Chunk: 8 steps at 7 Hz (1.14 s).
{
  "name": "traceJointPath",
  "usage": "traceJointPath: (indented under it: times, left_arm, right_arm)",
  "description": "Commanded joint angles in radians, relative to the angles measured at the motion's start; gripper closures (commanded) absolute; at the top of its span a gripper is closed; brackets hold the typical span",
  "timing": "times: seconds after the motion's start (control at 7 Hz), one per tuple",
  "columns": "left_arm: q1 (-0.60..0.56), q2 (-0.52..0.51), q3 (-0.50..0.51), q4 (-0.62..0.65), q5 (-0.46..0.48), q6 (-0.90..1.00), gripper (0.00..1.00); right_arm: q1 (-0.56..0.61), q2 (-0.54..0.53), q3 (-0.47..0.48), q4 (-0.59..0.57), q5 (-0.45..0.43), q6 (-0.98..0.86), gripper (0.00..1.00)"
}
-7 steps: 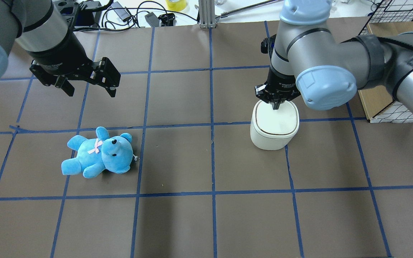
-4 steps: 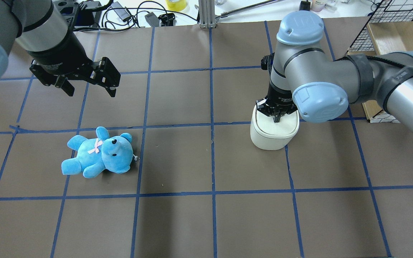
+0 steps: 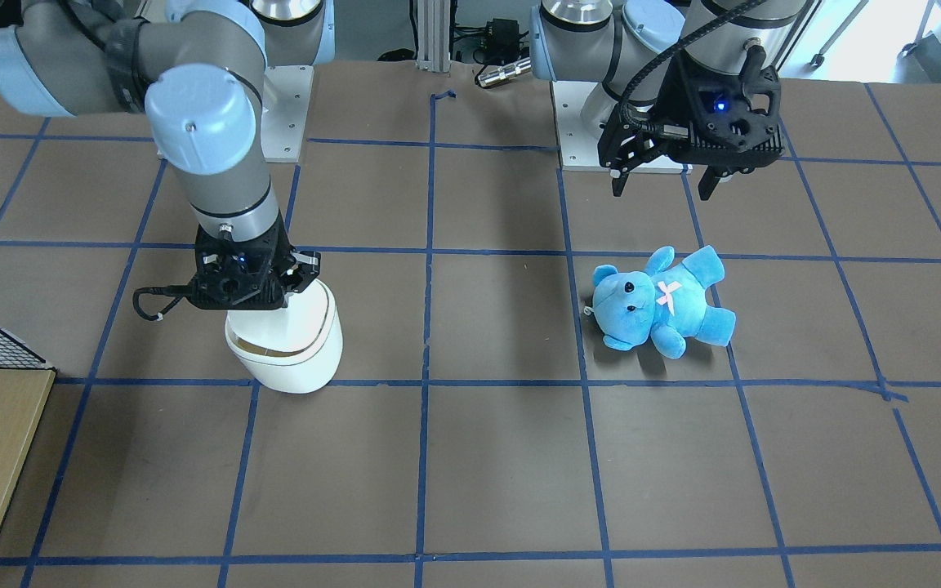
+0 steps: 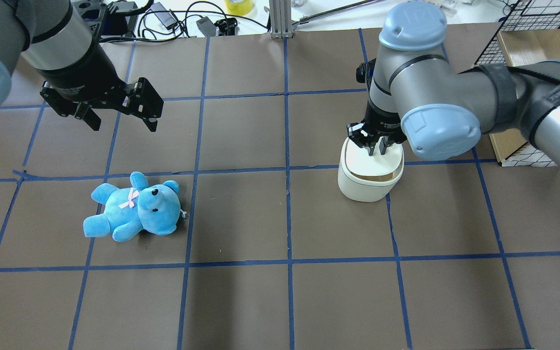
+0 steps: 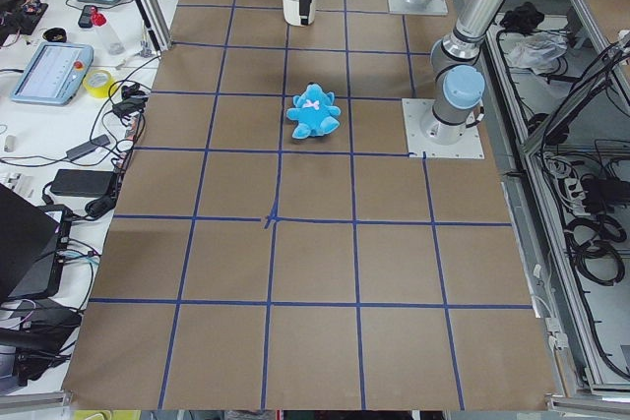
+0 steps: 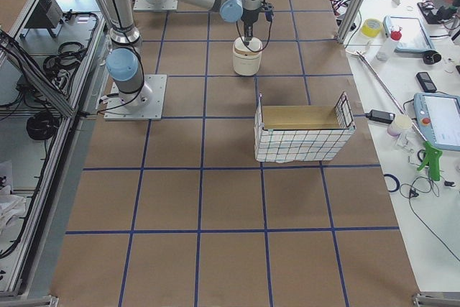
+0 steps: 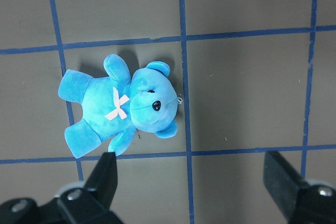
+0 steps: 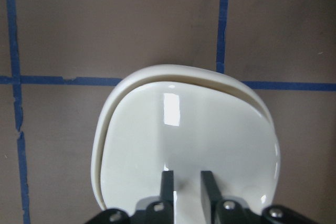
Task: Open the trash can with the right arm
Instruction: 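Press the lid edge down with the right gripper to tip it open, then lift the right gripper up and away from the opened trash can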
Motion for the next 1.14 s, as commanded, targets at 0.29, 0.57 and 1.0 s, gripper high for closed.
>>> traceJointPath:
  times: [0.29,0.57,1.0]
  left_arm:
    - [0.0,0.0,0.0,0.0,0.0,0.001,0.0]
    - [0.0,0.0,0.0,0.0,0.0,0.001,0.0]
    - [0.0,0.0,0.0,0.0,0.0,0.001,0.0]
  right_arm:
    - [-0.007,-0.085,-0.346,0.375,0.009,-0.003,0.0]
    - [-0.007,-0.085,-0.371,0.378,0.017,-0.009,0.0]
    - [-0.004,-0.083,-0.362,0.374,0.016,-0.007,0.0]
